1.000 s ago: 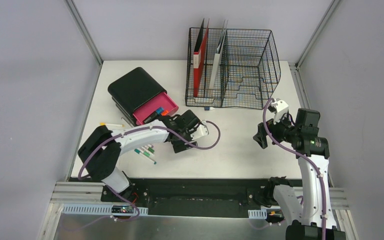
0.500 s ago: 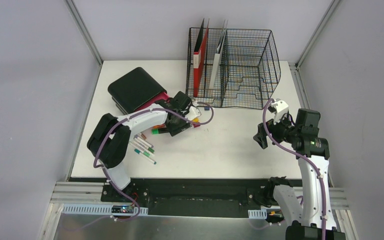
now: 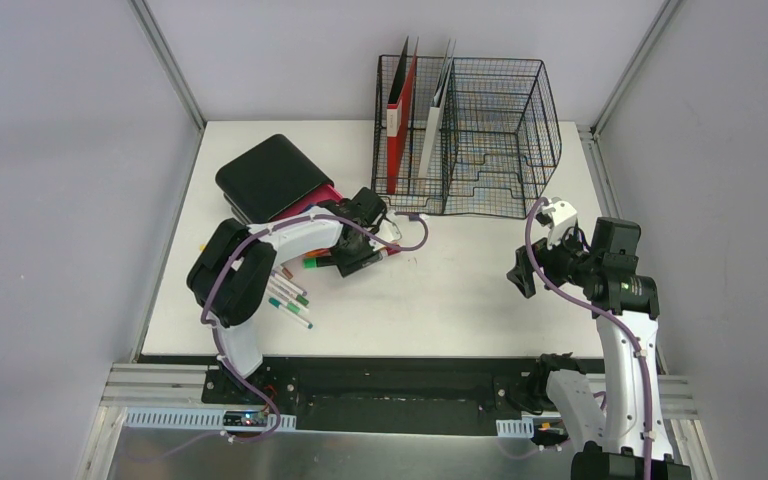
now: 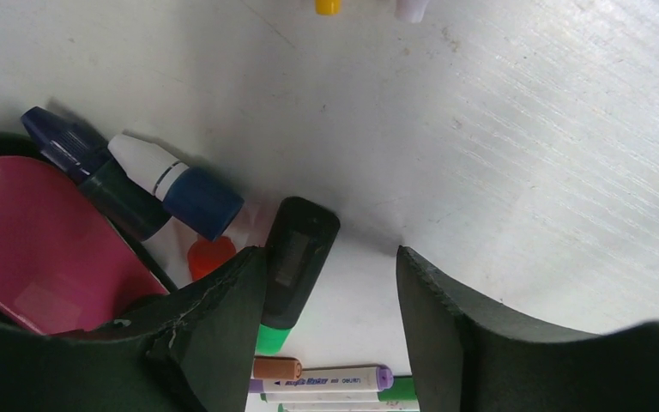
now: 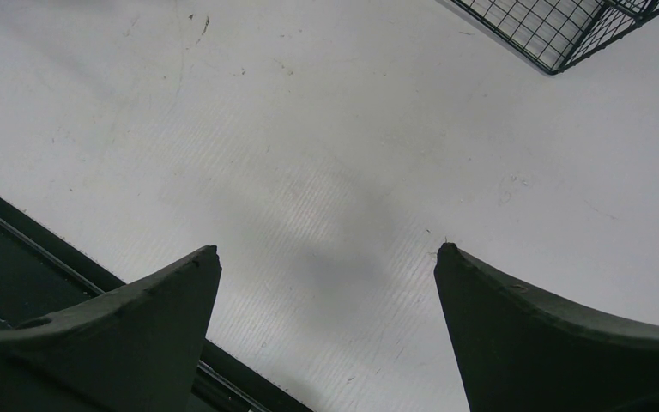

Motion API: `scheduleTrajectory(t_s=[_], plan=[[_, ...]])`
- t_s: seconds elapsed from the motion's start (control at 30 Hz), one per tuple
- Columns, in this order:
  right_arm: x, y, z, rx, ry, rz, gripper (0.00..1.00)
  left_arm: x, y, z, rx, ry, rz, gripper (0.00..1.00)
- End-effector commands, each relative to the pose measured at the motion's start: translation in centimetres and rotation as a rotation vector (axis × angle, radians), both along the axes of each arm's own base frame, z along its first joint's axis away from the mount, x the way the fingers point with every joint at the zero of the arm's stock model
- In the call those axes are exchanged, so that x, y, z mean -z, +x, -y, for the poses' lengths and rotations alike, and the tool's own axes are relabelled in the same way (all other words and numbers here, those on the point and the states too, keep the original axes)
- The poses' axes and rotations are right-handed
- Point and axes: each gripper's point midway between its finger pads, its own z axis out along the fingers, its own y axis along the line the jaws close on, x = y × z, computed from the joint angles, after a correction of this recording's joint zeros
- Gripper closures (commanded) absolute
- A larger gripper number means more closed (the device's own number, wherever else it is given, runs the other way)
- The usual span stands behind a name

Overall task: Organize the desk
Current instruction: Pick up the stationery from the center of the board.

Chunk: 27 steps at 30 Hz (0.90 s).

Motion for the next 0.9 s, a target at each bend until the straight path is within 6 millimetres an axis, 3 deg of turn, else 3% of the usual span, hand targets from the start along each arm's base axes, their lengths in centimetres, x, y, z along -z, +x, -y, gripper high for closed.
scheduleTrajectory(t_s=[0.0,0.23,0.5,0.7,0.87], plan=[[-0.4,0.2,-0.1,-0.016,-0.013,0.034,0.01,-0.3,0.9,-0.1,-0.022,-0.019,0.001,0.44],[-0.4,0.1,0.0,-0.017,-0.016,0.037,0.01,0.2,0.5,-0.3,-0.036,-0.020,-0.021,0.46],[-0.5,0.1,0.0,-0.017,-0.019,0.044,0.01,0.6,-0.4,0.0,-0.061,-0.032,-0.064,0.65],[-0.6,0.1,0.0,-0.016,-0.023,0.051,0.01,0.3,-2.3,1.6,-0.014,-0.016,-0.082,0.84],[-0.5,0.1,0.1,-0.015,-0.023,0.049,0.01,0.2,-3.8,3.8,-0.005,-0.045,-0.124,0.86]])
